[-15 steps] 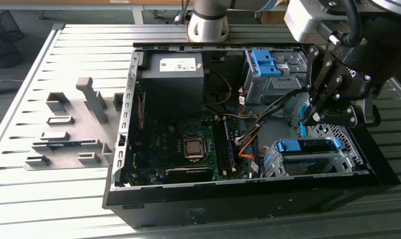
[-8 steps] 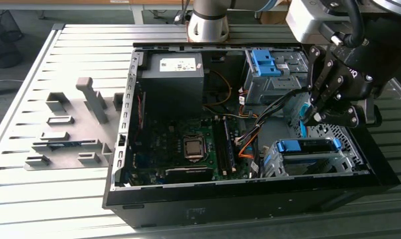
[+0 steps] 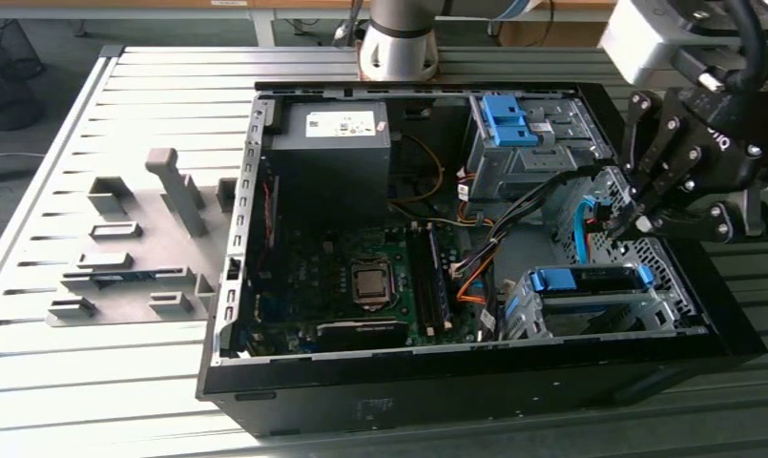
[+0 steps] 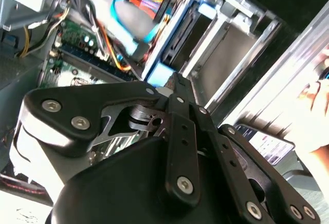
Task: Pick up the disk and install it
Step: 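Insert the first disk wire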
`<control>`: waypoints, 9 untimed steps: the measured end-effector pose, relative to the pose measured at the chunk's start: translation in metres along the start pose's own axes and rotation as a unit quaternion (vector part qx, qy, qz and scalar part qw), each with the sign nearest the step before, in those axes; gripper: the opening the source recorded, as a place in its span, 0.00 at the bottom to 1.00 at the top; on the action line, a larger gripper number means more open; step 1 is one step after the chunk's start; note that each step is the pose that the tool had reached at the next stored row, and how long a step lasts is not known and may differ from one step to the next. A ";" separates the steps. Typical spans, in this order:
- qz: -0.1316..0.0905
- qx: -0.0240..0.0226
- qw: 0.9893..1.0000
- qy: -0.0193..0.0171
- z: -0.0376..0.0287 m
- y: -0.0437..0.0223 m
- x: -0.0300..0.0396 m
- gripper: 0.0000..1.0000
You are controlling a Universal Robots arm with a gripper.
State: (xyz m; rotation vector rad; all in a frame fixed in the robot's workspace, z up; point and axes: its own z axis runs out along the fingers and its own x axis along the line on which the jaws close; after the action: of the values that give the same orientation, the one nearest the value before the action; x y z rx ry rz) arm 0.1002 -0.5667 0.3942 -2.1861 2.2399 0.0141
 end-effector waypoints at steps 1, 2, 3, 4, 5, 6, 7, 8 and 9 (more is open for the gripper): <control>0.000 0.000 1.000 0.000 0.0006 -0.0038 -0.0007 0.11; 0.000 0.000 1.000 0.000 0.0014 -0.0072 -0.0014 0.11; 0.000 0.000 1.000 0.000 0.0023 -0.0104 -0.0020 0.11; 0.000 0.000 1.000 0.000 0.0033 -0.0136 -0.0027 0.11; 0.000 0.000 1.000 0.000 0.0044 -0.0163 -0.0036 0.11; 0.000 0.000 1.000 0.000 0.0055 -0.0179 -0.0048 0.11; 0.000 0.000 1.000 0.000 0.0067 -0.0186 -0.0061 0.11; 0.000 0.000 1.000 0.000 0.0077 -0.0195 -0.0079 0.11; 0.000 0.000 1.000 0.000 0.0087 -0.0206 -0.0097 0.11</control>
State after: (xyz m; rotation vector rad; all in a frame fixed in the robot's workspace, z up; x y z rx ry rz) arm 0.1211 -0.5574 0.3857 -2.1863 2.2402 0.0147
